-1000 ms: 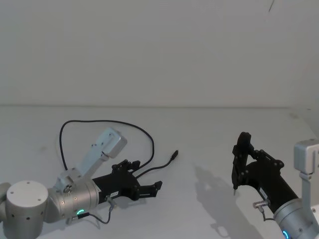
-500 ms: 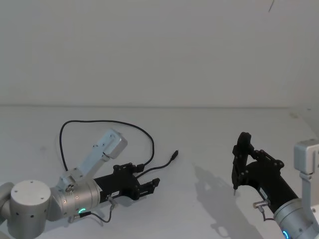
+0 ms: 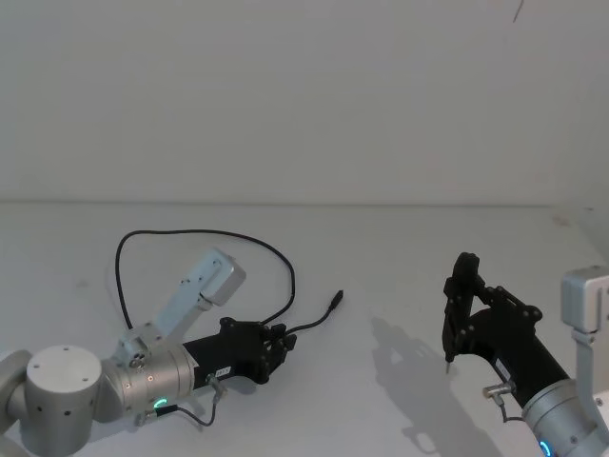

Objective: Pick up the data cable with the one hand.

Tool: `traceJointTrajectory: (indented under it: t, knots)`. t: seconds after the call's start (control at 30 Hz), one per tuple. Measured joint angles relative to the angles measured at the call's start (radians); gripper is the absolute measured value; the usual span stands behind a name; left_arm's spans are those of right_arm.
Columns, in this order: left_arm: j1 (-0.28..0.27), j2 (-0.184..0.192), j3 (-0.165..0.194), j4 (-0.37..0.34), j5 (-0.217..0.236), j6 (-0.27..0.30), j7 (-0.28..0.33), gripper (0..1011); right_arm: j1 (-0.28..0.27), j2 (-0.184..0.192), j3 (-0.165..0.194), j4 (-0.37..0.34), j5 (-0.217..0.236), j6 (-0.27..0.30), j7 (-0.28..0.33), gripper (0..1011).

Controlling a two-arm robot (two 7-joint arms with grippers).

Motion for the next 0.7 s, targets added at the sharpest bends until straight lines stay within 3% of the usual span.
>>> traceJointTrajectory:
  t: [0.23,0.47,0.7]
  knots:
    - [-0.005,-0.007,0.0,0.013,0.002,-0.008,-0.008,35,0.0,0.0,0.0,0.0,0.0,0.0,0.0,279]
    - [-0.007,-0.007,-0.005,0.004,0.004,-0.011,-0.009,35,0.0,0.0,0.0,0.0,0.0,0.0,0.0,279]
    - [0.017,0.009,-0.025,-0.063,-0.016,0.003,-0.002,35,0.0,0.0,0.0,0.0,0.0,0.0,0.0,279]
